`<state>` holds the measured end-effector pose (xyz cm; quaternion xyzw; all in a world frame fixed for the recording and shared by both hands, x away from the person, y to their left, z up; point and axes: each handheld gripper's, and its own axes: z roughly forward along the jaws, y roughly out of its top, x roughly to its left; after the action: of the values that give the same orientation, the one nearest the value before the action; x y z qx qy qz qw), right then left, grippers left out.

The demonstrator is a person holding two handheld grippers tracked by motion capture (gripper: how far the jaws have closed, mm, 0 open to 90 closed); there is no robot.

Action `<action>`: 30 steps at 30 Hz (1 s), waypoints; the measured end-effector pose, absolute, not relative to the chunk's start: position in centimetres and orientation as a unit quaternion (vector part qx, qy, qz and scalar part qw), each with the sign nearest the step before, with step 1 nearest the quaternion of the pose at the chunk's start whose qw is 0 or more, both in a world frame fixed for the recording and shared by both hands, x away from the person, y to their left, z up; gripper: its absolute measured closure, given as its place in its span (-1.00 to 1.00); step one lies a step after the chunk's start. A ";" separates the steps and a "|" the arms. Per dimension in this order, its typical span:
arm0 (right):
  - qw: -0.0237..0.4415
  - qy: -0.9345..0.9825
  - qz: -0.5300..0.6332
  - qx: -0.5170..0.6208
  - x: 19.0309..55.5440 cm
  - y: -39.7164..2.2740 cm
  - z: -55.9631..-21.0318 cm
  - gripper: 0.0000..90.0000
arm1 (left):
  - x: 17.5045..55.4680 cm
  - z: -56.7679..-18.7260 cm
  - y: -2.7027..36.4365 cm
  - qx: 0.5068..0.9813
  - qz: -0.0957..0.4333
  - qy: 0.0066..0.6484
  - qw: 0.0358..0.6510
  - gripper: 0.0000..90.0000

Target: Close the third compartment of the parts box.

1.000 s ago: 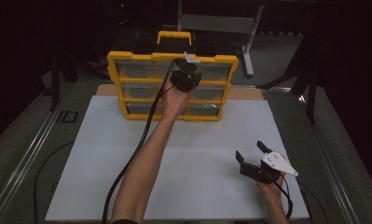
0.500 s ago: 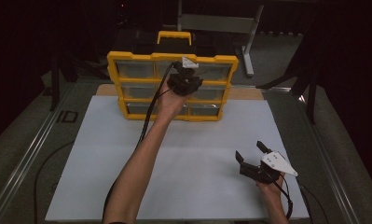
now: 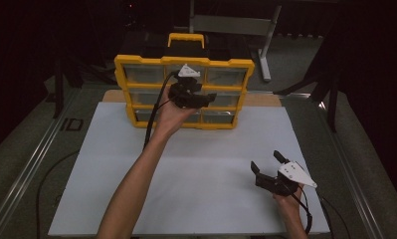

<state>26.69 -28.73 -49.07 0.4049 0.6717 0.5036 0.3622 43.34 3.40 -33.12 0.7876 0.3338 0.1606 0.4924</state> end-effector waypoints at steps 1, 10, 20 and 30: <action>0.362 0.672 0.504 0.405 26.7 -28.7 -49.1 -0.77 | 43.3 -33.1 3.4 0.788 0.161 0.334 0.492 -0.40; 0.363 0.673 0.503 0.403 26.7 -28.6 -49.1 -0.77 | 41.2 -35.1 4.4 0.805 0.161 0.305 0.483 -0.71; 0.363 0.674 0.502 0.402 26.6 -28.6 -49.1 -0.77 | 38.7 -38.6 7.0 0.801 0.156 0.313 0.486 -0.87; 0.359 0.676 0.504 0.400 26.5 -28.3 -49.1 -0.77 | 34.3 -42.5 11.0 0.809 0.163 0.299 0.480 -0.99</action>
<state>26.49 -28.30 -49.14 0.4000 0.6761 0.5044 0.3585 34.34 10.98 -42.48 0.8086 0.2988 0.1635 0.4797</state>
